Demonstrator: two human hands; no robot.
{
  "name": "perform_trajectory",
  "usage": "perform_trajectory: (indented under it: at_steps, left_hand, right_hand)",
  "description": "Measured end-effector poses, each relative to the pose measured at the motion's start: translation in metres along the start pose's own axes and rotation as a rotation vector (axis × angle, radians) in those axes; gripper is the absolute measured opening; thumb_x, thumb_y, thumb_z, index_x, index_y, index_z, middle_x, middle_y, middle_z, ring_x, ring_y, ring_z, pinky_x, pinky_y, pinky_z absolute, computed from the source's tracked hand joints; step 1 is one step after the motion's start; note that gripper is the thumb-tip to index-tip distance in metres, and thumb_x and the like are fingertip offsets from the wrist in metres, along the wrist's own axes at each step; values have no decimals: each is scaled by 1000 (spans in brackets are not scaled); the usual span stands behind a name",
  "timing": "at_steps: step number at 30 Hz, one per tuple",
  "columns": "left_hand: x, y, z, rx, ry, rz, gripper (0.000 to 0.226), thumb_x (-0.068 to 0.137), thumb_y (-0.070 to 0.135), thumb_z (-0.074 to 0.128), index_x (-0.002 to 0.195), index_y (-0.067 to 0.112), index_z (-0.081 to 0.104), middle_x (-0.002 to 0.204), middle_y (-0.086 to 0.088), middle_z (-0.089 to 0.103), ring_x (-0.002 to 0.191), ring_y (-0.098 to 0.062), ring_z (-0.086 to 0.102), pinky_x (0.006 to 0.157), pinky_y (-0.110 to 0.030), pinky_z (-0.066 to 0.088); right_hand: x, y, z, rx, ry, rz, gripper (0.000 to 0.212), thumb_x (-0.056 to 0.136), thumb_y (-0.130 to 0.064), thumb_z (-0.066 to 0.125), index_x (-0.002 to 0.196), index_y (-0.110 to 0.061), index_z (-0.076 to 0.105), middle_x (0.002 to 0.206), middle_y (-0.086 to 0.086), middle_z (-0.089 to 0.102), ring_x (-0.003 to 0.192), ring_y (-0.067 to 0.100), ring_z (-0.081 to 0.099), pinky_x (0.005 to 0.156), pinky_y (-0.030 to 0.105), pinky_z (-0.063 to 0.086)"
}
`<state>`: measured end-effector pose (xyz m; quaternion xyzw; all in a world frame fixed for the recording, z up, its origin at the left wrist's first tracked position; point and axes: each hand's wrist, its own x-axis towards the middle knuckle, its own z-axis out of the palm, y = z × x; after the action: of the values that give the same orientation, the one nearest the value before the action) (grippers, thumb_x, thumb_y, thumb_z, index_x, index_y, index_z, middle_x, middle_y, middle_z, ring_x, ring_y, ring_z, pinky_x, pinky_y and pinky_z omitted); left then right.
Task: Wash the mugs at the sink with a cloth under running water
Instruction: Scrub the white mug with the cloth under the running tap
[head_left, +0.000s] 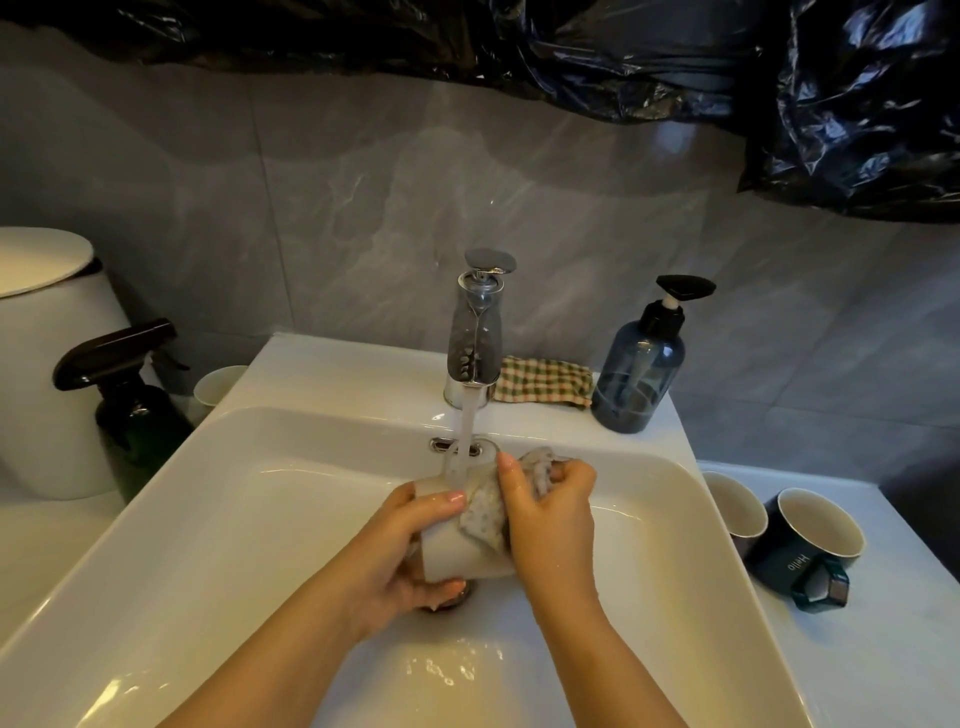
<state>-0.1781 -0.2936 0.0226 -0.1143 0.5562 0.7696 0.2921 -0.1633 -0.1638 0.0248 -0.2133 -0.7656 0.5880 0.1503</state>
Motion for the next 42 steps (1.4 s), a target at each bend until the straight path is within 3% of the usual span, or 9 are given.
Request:
perform_trajectory:
  at_steps: [7, 12, 17, 22, 25, 30, 34, 39, 42]
  left_hand:
    - [9, 3, -13, 29, 29, 43, 51, 56, 36, 74, 102, 21, 60, 91, -11, 62, 68, -24, 63, 43, -26, 50]
    - [10, 11, -20, -137, 71, -158, 43, 63, 50, 64, 80, 11, 66, 56, -8, 61, 39, -21, 57, 34, -18, 42]
    - [13, 12, -27, -29, 35, -147, 56, 49, 53, 66, 85, 10, 66, 60, -10, 59, 50, -24, 55, 38, -21, 42]
    - [16, 6, -21, -48, 27, -77, 41, 69, 52, 61, 82, 14, 65, 57, -6, 60, 47, -18, 57, 40, -21, 42]
    - [18, 2, -16, -34, 33, -35, 36, 80, 52, 56, 86, 18, 66, 61, -5, 64, 53, -18, 62, 45, -22, 45]
    - [22, 6, -21, -110, 64, -64, 41, 80, 54, 53, 88, 14, 63, 59, -7, 61, 47, -20, 59, 40, -20, 44]
    - [24, 6, -29, -63, 41, -96, 51, 64, 56, 60, 90, 12, 63, 65, -10, 60, 57, -24, 57, 51, -26, 43]
    - [21, 11, -29, -111, 45, -173, 48, 75, 57, 54, 85, 11, 63, 61, -9, 59, 49, -23, 57, 44, -24, 46]
    - [21, 10, -30, -118, 44, -159, 46, 76, 56, 55, 87, 12, 64, 64, -10, 59, 52, -25, 58, 48, -27, 47]
  right_hand:
    - [-6, -10, -3, 244, -396, 349, 33, 96, -47, 40, 94, -21, 62, 94, 5, 64, 87, 18, 60, 75, 31, 50]
    - [-14, 0, 0, 143, -777, 83, 29, 78, -30, 59, 106, -23, 64, 110, 6, 66, 101, 20, 61, 90, 31, 49]
    - [-13, 19, 1, -586, -747, -406, 51, 79, -64, 39, 124, -43, 51, 132, -12, 45, 126, 15, 23, 107, 25, 17]
    - [-24, 3, 14, -163, -426, -168, 59, 67, -64, 56, 111, -25, 53, 102, -9, 61, 100, 15, 56, 87, 38, 50]
    - [-18, -1, 14, -8, -215, -70, 41, 76, -43, 71, 101, -21, 47, 93, -7, 60, 87, 8, 60, 72, 25, 52]
    - [-19, -7, -8, -170, -582, -219, 6, 84, -38, 66, 84, -32, 64, 91, -18, 55, 96, 10, 49, 90, 27, 45]
    - [-16, -3, -15, -690, -626, -504, 46, 93, -49, 47, 134, -30, 48, 134, -21, 33, 122, 1, 11, 115, 30, -2]
    - [-20, 2, 0, -871, -325, -746, 47, 79, -66, 41, 84, -28, 68, 81, -14, 65, 88, 7, 44, 78, 29, 25]
    - [-18, -1, 1, -676, -493, -742, 42, 79, -57, 55, 98, -21, 67, 94, -4, 67, 94, 12, 52, 86, 22, 33]
